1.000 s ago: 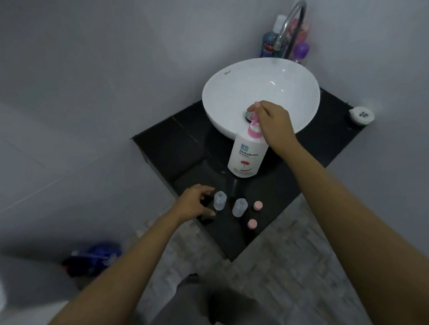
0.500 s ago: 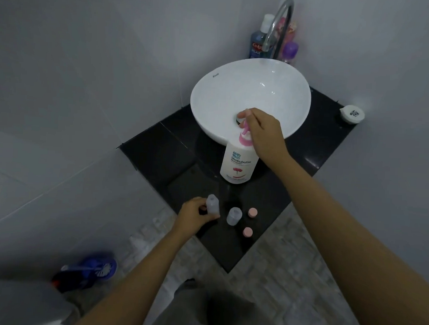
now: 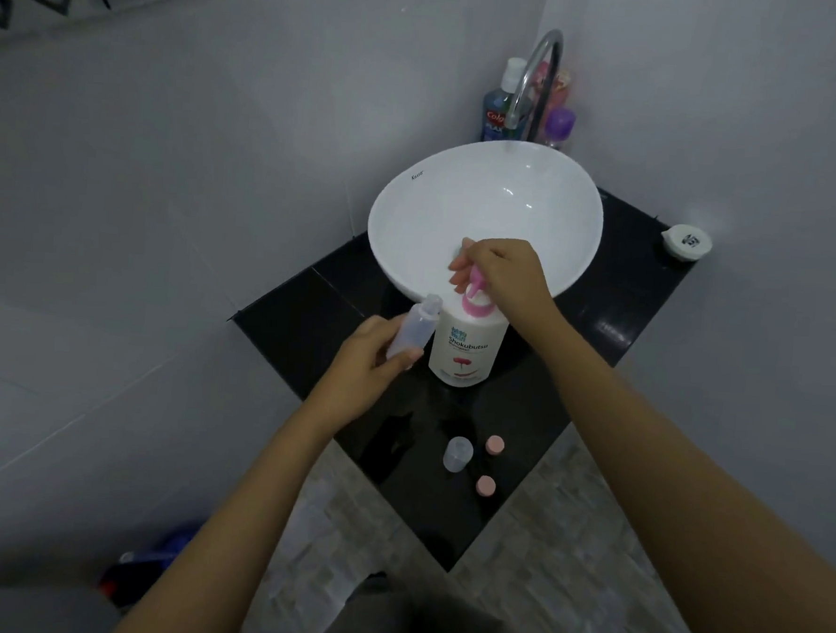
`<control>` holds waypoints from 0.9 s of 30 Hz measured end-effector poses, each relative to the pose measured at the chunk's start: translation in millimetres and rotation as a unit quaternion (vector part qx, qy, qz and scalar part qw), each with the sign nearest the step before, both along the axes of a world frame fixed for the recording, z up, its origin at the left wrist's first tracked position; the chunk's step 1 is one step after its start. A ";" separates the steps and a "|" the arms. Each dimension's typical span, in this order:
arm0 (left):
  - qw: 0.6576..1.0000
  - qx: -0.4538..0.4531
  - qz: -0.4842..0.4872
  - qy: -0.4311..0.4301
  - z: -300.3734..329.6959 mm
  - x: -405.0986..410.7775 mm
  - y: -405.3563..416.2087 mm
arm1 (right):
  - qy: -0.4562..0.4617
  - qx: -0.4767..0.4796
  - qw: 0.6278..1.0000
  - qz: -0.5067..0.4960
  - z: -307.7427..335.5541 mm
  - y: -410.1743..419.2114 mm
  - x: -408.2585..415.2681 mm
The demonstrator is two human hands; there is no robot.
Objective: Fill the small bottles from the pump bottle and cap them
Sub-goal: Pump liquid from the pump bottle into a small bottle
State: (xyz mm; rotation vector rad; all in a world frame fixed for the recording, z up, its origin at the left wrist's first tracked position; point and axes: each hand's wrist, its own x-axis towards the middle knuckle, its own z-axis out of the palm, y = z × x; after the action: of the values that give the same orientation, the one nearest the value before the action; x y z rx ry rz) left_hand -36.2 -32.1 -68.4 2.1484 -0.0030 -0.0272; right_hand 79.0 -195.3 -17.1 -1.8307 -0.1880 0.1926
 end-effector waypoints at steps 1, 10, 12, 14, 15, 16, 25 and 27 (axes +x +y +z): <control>1.000 0.001 -0.009 -0.010 5.2 2.1 -0.2 | 0.006 0.003 1.000 0.007 -0.2 0.3 0.4; 0.999 0.033 -0.009 -0.040 20.0 8.3 -1.6 | -0.024 0.021 0.998 -0.058 -11.3 8.0 -3.7; 0.999 0.038 -0.002 -0.034 21.1 5.8 -0.4 | -0.022 0.039 0.996 -0.071 -13.2 9.4 -5.4; 0.999 0.039 0.003 -0.035 22.7 3.0 -0.8 | -0.021 0.054 0.995 -0.082 -13.9 10.7 -6.5; 0.999 0.038 0.007 -0.037 23.6 1.8 -1.4 | -0.021 0.059 0.994 -0.087 -14.0 11.4 -6.8; 0.999 0.038 0.010 -0.038 24.5 1.0 -2.2 | -0.022 0.060 0.994 -0.091 -14.1 12.0 -6.9; 0.997 0.030 0.048 -0.061 29.5 2.4 -17.8 | -0.036 0.049 0.993 -0.105 -16.5 12.8 -6.5; 0.997 0.024 0.050 -0.061 28.7 2.8 -20.2 | -0.020 0.061 0.992 -0.105 -16.0 12.5 -6.9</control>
State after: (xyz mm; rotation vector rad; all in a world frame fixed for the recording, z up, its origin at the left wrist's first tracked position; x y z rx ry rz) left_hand -33.5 -52.3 -39.7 2.1920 0.0343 0.1631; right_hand 72.1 -182.9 -33.1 -1.7201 -0.0335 -0.0026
